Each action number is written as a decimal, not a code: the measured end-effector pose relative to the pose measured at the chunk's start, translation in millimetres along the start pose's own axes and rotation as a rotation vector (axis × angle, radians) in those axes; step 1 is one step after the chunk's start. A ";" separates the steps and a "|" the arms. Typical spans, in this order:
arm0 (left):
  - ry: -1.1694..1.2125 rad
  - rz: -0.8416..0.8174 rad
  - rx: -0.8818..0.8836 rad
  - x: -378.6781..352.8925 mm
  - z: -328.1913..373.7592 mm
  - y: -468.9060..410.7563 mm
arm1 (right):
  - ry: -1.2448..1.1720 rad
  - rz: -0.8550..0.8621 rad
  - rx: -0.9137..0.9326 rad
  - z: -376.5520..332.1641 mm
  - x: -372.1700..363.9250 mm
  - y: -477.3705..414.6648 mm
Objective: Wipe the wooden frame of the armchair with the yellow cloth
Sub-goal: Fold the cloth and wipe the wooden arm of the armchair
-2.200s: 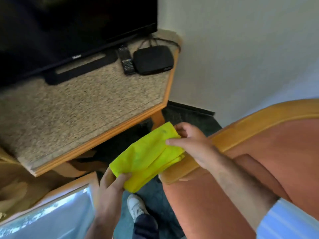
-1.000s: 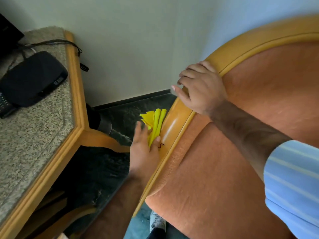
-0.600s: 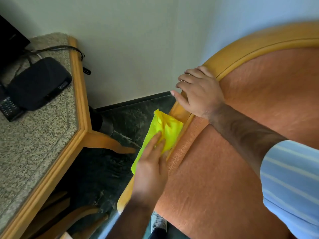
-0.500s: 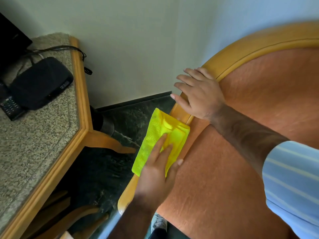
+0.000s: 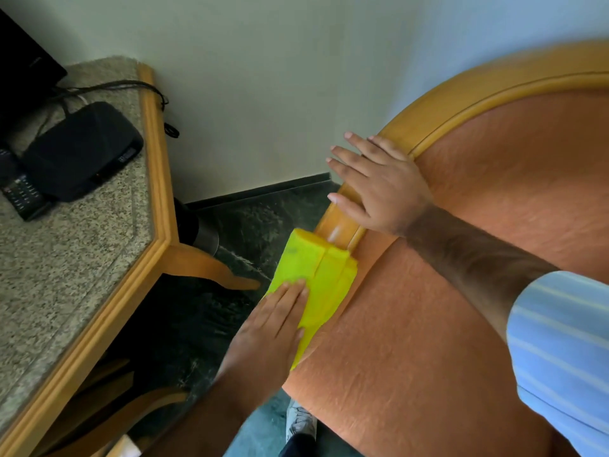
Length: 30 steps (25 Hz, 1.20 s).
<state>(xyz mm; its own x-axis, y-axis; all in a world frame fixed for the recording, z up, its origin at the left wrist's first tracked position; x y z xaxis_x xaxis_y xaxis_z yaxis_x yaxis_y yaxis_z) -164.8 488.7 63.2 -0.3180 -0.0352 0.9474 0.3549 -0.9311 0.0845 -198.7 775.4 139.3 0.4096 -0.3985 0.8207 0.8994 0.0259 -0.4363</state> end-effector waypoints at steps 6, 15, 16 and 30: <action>0.016 0.018 0.085 9.6 6.1 -19.9 | -0.035 -0.009 -0.027 -0.4 -1.6 -1.2; -0.116 -0.126 -0.129 -1.3 -11.6 45.1 | -0.056 0.039 -0.024 0.9 -0.9 -1.9; -0.106 -0.130 -0.115 -2.5 -15.9 48.7 | -0.061 0.037 -0.037 0.5 -1.3 -2.2; 0.036 -0.018 -0.018 1.6 -7.5 39.7 | -0.077 0.023 -0.064 -0.9 -0.8 -1.8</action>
<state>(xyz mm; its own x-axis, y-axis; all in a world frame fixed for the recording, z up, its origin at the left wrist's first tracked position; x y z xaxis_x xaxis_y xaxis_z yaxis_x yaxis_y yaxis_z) -157.8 448.9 65.7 -0.3556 -0.0307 0.9341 0.3329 -0.9381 0.0959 -200.7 774.8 139.1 0.4430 -0.3272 0.8347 0.8790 -0.0249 -0.4762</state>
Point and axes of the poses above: each hand's wrist, its own y-axis away from the middle knuckle, its own x-axis out of the back of the hand, z = x × y, the point moved 6 cm from there along -y, towards the middle knuckle, and after that the axes turned 13 degrees about y, right-handed, at the moved point
